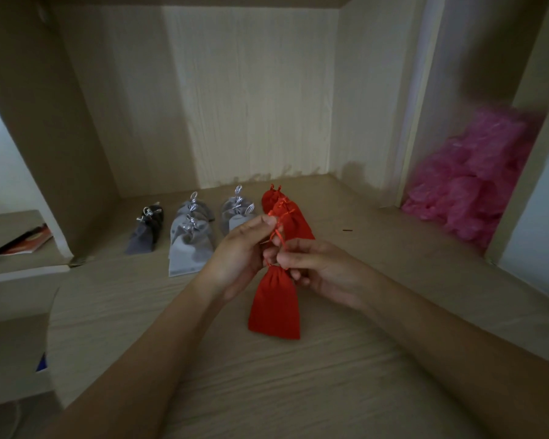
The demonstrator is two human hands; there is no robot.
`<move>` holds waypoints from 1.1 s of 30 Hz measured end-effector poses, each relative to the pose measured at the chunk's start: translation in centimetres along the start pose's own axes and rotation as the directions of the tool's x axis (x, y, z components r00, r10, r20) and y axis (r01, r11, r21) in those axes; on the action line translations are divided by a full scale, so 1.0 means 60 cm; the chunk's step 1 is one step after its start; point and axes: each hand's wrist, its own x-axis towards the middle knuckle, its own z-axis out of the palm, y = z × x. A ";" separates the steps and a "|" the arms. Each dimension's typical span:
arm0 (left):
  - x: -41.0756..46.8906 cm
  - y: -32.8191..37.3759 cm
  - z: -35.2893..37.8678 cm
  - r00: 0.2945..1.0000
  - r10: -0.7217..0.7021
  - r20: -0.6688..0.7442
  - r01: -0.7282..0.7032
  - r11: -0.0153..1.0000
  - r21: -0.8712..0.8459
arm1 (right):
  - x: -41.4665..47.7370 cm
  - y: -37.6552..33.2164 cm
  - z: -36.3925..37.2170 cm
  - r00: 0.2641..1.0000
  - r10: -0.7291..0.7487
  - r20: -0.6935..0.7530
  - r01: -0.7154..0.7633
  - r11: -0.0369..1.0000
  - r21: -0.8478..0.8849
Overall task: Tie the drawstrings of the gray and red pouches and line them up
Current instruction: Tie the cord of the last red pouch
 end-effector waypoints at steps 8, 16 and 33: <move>-0.005 0.014 -0.008 0.992 0.118 -0.037 -0.098 0.931 0.353 | 0.004 -0.003 -0.005 0.999 0.015 -0.049 -0.009 0.993 0.114; -0.003 0.012 -0.020 0.929 0.347 -0.128 -0.197 0.759 0.621 | 0.002 0.001 -0.007 0.991 -0.064 -0.116 0.075 0.993 0.092; -0.002 0.015 -0.003 0.959 0.226 -0.171 -0.184 0.956 0.229 | 0.019 0.006 -0.018 0.923 -0.131 -0.362 0.210 0.960 0.187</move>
